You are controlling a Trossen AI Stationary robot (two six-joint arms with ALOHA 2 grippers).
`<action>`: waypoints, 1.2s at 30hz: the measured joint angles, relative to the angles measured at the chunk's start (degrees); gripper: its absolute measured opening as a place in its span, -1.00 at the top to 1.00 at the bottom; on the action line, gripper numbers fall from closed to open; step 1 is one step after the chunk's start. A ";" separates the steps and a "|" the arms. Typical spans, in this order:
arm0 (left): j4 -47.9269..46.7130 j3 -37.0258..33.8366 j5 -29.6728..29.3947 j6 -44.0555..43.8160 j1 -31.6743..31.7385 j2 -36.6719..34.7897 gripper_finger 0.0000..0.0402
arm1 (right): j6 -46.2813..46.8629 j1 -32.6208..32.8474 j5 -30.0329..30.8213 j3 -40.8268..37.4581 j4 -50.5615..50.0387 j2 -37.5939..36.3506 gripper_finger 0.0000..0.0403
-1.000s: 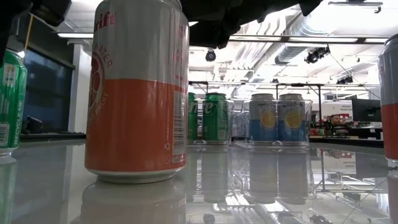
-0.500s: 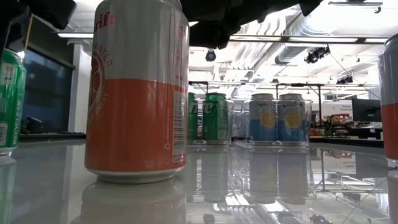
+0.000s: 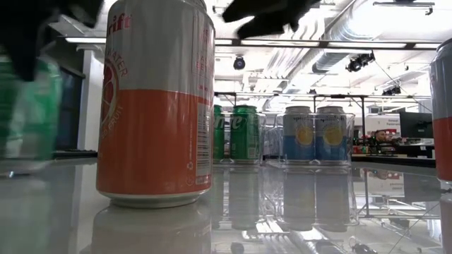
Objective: Sort soda cans
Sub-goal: Put the green soda can into the middle transparent bin
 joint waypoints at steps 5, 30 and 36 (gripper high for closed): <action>3.28 2.52 -2.62 10.59 6.02 0.00 -0.38 | 7.76 2.86 14.45 0.00 -11.25 -6.38 -0.78; 18.97 22.67 0.68 63.67 30.23 22.86 -0.38 | 31.22 3.52 19.38 0.00 -33.25 -11.10 -0.78; 19.52 22.87 3.11 64.18 31.05 22.88 -0.45 | 32.20 3.52 19.38 0.00 -33.24 -11.11 -0.78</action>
